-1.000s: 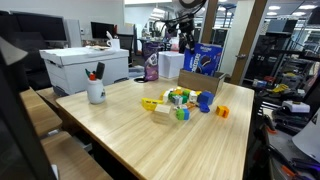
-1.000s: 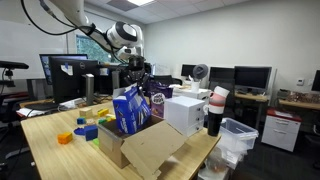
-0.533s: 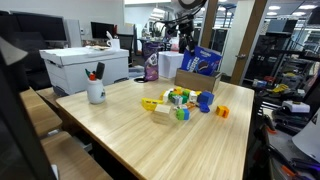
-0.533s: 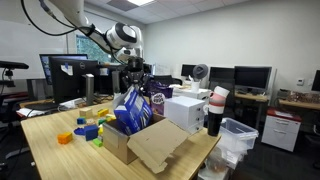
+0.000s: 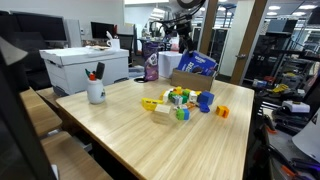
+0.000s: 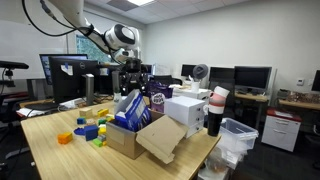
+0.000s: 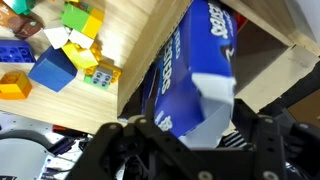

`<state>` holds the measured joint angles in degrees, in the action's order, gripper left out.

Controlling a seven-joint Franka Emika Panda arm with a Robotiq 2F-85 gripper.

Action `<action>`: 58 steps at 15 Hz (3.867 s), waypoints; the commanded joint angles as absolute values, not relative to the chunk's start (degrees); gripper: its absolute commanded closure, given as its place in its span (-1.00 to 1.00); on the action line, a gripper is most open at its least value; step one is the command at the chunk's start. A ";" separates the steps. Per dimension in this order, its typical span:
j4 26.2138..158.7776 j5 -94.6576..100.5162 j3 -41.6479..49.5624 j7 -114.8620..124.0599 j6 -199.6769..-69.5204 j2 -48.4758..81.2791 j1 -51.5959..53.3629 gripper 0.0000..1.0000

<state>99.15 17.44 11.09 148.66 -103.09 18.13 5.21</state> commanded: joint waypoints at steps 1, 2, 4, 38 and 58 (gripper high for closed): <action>100.41 17.37 9.06 147.19 -103.31 16.60 3.44 -1.00; 100.13 17.90 8.90 146.94 -103.00 16.58 3.46 -1.00; 99.63 19.03 8.65 146.78 -102.03 16.28 3.65 -1.00; 118.35 22.68 0.42 71.63 -131.64 2.20 3.07 -1.00; 109.49 -1.26 -1.95 6.38 -118.56 8.24 3.77 -1.00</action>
<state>113.68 -2.45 -1.18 10.76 -126.00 5.63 3.98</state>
